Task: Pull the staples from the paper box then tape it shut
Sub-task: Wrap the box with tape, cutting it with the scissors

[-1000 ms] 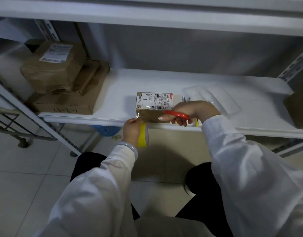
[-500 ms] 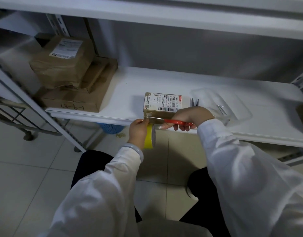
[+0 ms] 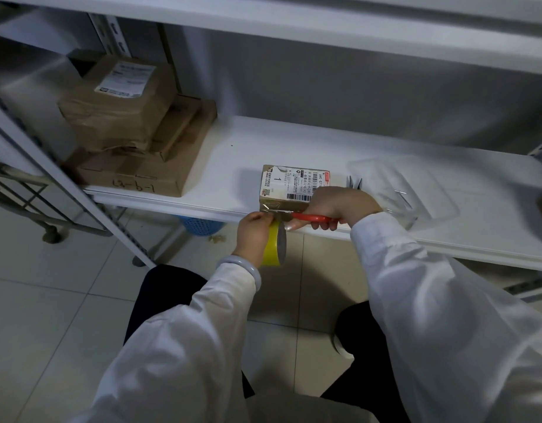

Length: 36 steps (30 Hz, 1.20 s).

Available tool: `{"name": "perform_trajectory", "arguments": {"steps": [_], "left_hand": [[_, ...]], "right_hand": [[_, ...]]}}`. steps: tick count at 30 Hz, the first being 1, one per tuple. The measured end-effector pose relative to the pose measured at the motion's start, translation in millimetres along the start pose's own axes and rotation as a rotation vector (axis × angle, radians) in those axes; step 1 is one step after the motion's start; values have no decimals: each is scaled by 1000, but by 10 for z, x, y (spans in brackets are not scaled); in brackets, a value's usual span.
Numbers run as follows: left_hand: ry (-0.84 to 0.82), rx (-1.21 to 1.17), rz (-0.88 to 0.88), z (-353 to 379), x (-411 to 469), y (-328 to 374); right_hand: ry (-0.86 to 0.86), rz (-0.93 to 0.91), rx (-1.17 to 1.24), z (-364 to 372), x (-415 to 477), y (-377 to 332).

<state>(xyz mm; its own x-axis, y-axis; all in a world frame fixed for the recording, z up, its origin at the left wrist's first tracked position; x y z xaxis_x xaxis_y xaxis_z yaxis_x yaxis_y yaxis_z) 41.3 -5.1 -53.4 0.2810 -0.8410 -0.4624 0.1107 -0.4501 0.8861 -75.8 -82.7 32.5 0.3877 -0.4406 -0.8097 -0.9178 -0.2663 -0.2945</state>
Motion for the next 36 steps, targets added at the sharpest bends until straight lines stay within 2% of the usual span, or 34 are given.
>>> {"name": "perform_trajectory", "arguments": {"steps": [7,16,24,33,35,36], "left_hand": [[12,89,-36,-14,46,-15],[58,160,56,-54,-35,2],[39,469,9,-83,-100,-91],[109,328,-21,-231,-113,-191],[141,287,-11,-288,-111,-158],[161,275,-5,-316,-109,-150]], "right_hand": [[21,-33,-17,35,32,17],[43,-147,91,119,156,34],[72,-36,37,48,140,28],[-74,-15,68,122,152,23],[-49,-25,19,125,75,5],[18,-45,-30,109,32,-18]]}}
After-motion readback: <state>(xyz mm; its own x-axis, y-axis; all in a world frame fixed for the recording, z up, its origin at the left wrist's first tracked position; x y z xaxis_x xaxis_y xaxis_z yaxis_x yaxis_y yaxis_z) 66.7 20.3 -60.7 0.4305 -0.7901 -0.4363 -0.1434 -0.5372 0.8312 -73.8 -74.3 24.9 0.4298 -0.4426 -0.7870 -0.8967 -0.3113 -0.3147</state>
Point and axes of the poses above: each hand's wrist, its own x-axis towards the middle knuckle, its own z-axis out of the palm, y = z × x, the point moved 1 cm from there along x, towards the middle knuckle, and after that the axes turned 14 degrees about -y, right-handed, at the moved point
